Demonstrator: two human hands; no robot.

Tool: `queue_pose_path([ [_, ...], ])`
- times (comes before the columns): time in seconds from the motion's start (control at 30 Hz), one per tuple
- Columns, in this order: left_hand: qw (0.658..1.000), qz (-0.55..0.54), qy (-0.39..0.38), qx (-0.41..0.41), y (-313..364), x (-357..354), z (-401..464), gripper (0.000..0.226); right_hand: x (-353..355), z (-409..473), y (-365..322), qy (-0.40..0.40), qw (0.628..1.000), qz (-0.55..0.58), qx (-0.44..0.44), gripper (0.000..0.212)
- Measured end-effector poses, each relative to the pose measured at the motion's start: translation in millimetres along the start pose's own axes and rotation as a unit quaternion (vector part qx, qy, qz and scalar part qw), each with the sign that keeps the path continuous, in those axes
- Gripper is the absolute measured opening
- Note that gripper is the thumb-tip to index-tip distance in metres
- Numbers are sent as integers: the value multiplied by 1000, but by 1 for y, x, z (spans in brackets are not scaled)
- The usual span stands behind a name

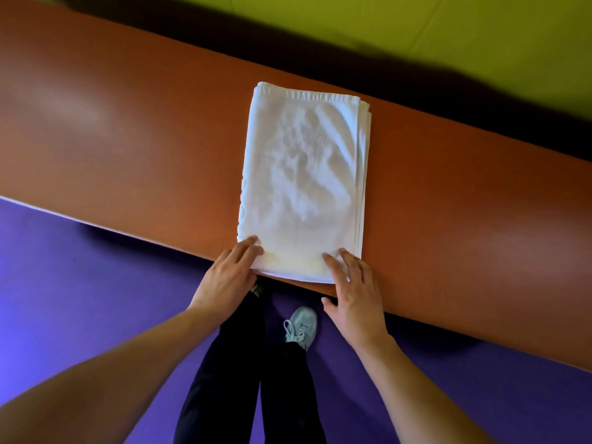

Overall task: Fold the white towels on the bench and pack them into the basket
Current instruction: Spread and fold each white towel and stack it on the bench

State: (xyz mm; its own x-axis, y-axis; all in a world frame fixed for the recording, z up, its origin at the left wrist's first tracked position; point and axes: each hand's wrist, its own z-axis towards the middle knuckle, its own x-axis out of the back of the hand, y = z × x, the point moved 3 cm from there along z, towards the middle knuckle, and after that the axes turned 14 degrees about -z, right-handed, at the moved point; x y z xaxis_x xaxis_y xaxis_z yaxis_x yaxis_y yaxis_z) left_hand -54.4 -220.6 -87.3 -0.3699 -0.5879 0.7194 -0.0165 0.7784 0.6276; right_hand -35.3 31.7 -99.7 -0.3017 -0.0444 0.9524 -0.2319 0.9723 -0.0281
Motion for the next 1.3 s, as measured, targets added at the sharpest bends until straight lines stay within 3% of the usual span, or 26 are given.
queue_pose_path([
  [0.07,997,-71,35,25,11,13,0,40,4,-2,-1,6,1000,-23,-15,82],
  [0.17,987,-129,85,39,24,37,2,30,16,-5,9,48,998,-8,-48,56],
  [0.23,975,-177,113,78,28,55,4,23,25,-5,19,60,997,31,-46,37],
  [0.3,962,-216,123,118,29,69,3,14,35,-4,24,45,992,112,-40,33],
  [0.37,961,-208,130,130,30,82,5,17,48,-3,28,-9,965,250,-74,43],
  [0.43,968,-172,139,122,29,92,9,31,63,-2,27,-64,911,389,-121,33],
  [0.5,958,-196,157,141,25,101,15,29,81,5,25,-67,870,468,-139,25],
  [0.6,922,-290,185,178,22,106,31,25,101,27,25,-19,859,490,-147,15],
  [0.67,895,-336,201,213,19,106,46,39,102,46,23,2,871,469,-145,8],
  [0.8,798,-482,216,290,7,107,81,58,95,90,20,37,887,426,-174,18],
  [0.87,769,-539,189,287,5,109,94,50,89,112,22,64,877,432,-201,18],
  [0.9,781,-537,166,273,5,110,100,46,85,122,24,73,871,434,-217,18],
  [1.0,862,-424,147,237,2,115,113,46,80,146,29,90,866,426,-245,19],
  [1.17,884,-369,174,230,-13,113,137,33,76,174,30,131,870,402,-254,29],
  [1.3,909,-283,171,254,-31,103,156,32,57,184,35,73,875,353,-324,41],
])
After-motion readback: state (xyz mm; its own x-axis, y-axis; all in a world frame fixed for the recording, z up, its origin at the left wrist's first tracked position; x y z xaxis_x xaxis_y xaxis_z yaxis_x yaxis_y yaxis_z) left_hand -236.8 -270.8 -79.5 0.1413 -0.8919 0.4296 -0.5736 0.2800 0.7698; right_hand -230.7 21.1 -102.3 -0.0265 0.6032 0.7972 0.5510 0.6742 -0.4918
